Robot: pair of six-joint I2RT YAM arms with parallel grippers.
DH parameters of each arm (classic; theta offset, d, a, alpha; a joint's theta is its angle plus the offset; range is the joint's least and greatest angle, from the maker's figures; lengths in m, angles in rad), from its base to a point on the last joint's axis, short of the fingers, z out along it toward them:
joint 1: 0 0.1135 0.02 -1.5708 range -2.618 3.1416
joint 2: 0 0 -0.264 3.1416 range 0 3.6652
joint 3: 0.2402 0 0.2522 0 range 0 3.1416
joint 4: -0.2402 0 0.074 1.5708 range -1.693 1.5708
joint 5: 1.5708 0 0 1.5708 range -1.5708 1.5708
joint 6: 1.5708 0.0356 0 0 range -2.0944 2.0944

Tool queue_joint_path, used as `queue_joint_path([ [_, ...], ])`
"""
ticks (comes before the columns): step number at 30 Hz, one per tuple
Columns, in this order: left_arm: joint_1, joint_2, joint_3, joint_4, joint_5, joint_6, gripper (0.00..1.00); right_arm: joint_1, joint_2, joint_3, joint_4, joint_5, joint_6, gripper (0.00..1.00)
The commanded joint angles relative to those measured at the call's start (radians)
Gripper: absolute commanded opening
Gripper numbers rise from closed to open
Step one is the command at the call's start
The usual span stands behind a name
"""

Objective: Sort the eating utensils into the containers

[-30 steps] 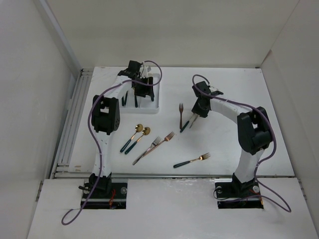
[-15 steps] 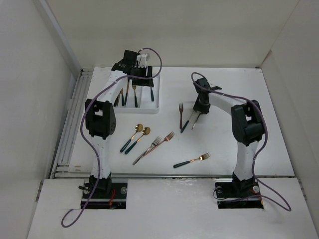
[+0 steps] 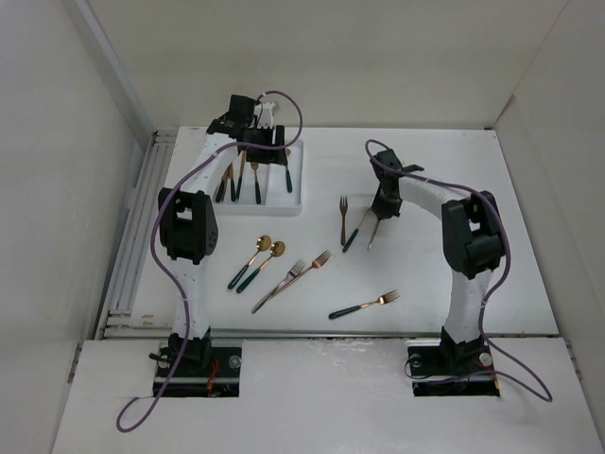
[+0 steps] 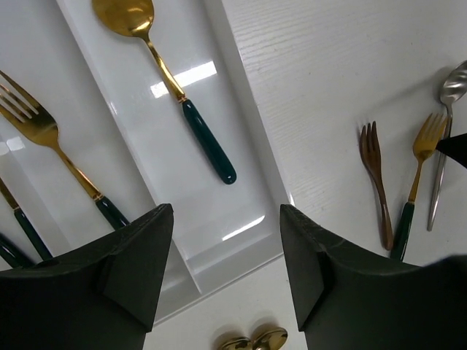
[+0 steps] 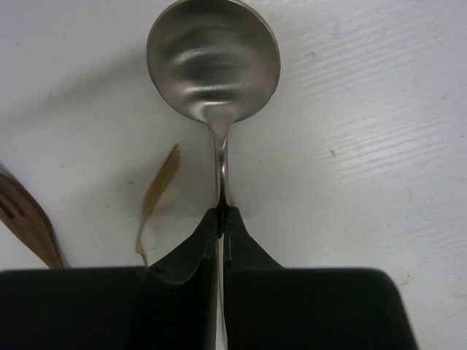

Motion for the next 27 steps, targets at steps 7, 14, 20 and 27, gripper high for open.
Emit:
queue_joint_path([
  [7,-0.046,-0.102,0.130,-0.125,0.209,0.165,0.69,0.026,-0.354,-0.106,0.055,0.179,0.073,0.00],
  [14,-0.129,-0.111,0.177,-0.229,0.567,0.288,0.77,0.179,-0.402,0.015,0.105,0.158,0.102,0.00],
  [20,-0.175,-0.120,0.142,-0.229,0.635,0.297,0.81,0.249,-0.362,0.111,0.177,0.087,0.122,0.00],
  [27,-0.186,-0.140,0.038,-0.251,0.626,0.334,0.81,0.278,-0.331,0.175,0.200,0.049,0.140,0.00],
])
